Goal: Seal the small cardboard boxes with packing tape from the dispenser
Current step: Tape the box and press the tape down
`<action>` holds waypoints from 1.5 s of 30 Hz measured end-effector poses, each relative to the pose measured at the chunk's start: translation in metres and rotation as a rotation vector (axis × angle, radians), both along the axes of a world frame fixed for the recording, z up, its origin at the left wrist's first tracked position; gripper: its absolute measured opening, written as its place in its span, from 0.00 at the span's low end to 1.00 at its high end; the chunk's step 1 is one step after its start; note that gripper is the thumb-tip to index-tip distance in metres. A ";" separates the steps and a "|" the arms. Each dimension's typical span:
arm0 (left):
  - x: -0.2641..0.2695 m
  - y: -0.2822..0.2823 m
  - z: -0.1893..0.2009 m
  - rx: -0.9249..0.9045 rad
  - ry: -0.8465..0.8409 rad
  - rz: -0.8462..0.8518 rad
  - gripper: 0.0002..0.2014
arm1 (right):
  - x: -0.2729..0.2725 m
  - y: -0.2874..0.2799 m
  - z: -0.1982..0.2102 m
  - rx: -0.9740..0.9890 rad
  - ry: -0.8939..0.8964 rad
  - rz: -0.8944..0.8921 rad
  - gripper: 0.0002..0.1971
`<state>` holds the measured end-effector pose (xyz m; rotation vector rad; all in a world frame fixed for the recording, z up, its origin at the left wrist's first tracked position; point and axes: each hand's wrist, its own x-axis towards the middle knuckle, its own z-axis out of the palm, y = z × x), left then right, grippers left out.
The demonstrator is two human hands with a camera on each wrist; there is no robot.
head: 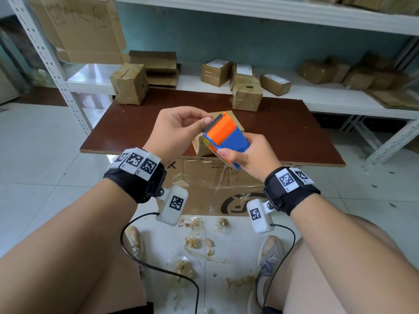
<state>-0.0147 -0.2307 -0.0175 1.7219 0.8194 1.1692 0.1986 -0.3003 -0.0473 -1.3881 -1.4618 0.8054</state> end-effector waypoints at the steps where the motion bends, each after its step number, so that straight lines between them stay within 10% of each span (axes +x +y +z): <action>1: -0.001 -0.001 0.000 0.001 0.001 -0.002 0.06 | 0.000 0.001 -0.001 0.001 0.005 -0.005 0.36; 20: -0.003 -0.002 -0.004 0.099 0.231 0.180 0.06 | -0.004 0.014 -0.011 -0.044 -0.132 -0.054 0.24; 37: -0.010 0.017 -0.004 -0.192 0.119 0.449 0.58 | -0.017 0.011 -0.006 0.015 -0.145 -0.054 0.23; 45: -0.025 0.015 0.001 -0.445 -0.143 0.239 0.15 | -0.015 -0.002 0.000 0.025 -0.178 0.031 0.24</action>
